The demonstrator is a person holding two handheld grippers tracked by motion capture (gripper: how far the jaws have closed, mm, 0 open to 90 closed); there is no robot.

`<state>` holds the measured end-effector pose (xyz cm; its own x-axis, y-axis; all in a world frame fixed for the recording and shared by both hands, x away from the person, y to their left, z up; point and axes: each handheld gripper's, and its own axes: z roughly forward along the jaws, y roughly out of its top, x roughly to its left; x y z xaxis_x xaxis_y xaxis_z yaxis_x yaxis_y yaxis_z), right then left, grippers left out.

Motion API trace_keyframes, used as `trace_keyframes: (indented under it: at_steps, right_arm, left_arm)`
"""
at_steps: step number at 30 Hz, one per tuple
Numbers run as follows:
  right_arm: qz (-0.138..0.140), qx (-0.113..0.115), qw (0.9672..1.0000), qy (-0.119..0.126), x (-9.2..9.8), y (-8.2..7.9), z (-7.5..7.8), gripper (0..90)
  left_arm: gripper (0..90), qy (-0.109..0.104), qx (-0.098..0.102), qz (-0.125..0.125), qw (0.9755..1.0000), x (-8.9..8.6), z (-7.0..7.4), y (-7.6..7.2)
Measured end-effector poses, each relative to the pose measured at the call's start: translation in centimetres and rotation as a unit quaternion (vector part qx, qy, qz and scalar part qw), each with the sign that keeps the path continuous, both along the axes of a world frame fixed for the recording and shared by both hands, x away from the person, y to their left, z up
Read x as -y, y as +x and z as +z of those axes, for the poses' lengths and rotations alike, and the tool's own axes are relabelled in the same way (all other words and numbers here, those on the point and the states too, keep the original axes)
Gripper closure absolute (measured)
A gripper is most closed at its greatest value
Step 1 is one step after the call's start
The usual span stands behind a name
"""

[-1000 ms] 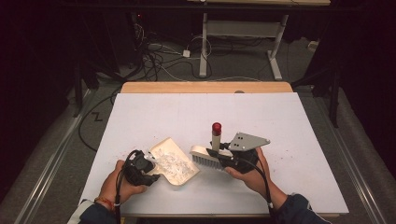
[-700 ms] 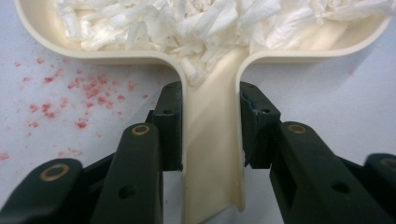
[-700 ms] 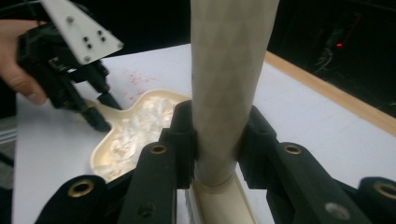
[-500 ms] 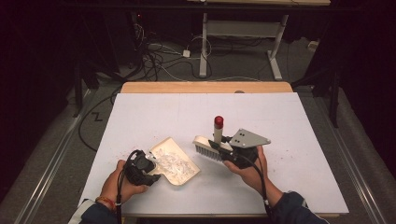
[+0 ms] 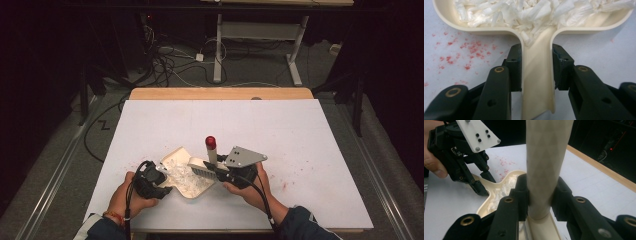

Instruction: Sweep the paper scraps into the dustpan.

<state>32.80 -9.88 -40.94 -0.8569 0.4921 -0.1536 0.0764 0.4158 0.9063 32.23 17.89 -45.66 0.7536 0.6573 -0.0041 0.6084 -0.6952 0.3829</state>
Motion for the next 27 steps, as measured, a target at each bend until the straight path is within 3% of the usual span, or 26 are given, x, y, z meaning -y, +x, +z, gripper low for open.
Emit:
trace_keyframes:
  at_steps: [12,21,27]
  right_arm:
    - [-0.022,-0.014,0.9989,0.040,3.3,0.4,2.3,71.3]
    - [-0.018,-0.014,0.9994,0.025,6.2,-0.9,3.3,71.3]
    - [-0.030,-0.017,0.9992,0.018,9.1,-1.2,3.5,71.3]
  left_arm:
    - [63.1,-0.010,0.001,0.008,0.9999,-0.1,-0.1,0.2]
    - [63.1,-0.016,0.003,0.019,0.9997,-0.3,-0.1,0.2]
    - [63.1,-0.022,0.006,0.028,0.9993,-0.3,0.0,0.3]
